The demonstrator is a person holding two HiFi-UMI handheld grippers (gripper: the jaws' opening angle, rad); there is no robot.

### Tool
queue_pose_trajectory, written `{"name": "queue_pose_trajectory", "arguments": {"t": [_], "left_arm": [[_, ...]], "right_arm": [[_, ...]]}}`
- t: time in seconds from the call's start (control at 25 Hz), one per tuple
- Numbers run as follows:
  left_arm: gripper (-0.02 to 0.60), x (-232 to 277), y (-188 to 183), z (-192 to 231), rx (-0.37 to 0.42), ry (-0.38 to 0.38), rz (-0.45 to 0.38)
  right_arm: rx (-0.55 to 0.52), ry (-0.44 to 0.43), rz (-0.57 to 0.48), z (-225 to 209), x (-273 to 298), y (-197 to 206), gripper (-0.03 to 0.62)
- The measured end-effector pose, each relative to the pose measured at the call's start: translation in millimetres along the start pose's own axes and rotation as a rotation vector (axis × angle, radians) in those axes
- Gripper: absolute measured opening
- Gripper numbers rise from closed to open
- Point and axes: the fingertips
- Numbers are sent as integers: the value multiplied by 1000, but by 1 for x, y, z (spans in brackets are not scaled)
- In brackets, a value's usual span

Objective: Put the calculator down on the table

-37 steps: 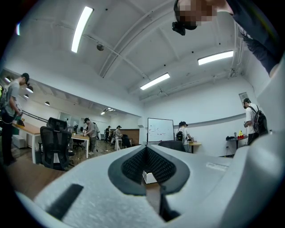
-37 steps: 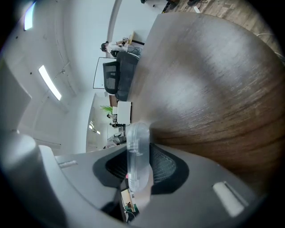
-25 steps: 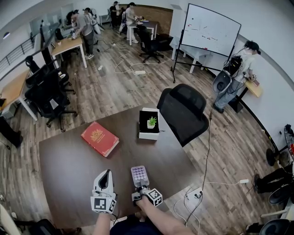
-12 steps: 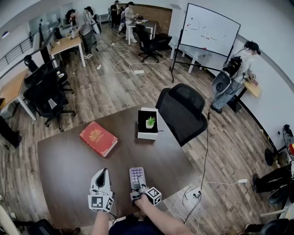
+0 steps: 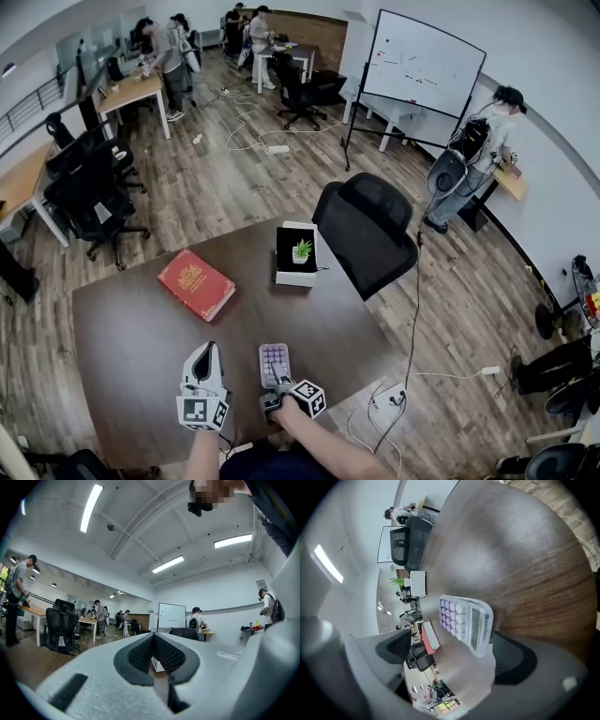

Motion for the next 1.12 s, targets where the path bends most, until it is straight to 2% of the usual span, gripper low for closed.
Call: {"name": "queue_pose_trajectory", "arguments": {"t": [0.24, 0.36, 0.56, 0.92, 1.12], "left_arm": [[-5, 0, -1, 1, -1, -2, 5], [-5, 0, 0, 2, -9, -10, 2], [-5, 0, -2, -1, -17, -7, 3], [-5, -6, -8, -2, -19, -7, -1], [-5, -8, -11, -2, -23, -13, -4]], "right_arm": [[32, -57, 12, 24, -20, 1, 538], [35, -123, 23, 48, -28, 3, 537], [-31, -314, 12, 113, -43, -10, 537], [-156, -683, -85, 247, -107, -38, 537], [-179, -831, -99, 305, -145, -37, 537]]}}
Point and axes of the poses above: the fingertips, and each gripper's own axes: x forward along the fingers, z to its left, y out of its underside, and after that the axes turned 8 degrees about -x, right-handed
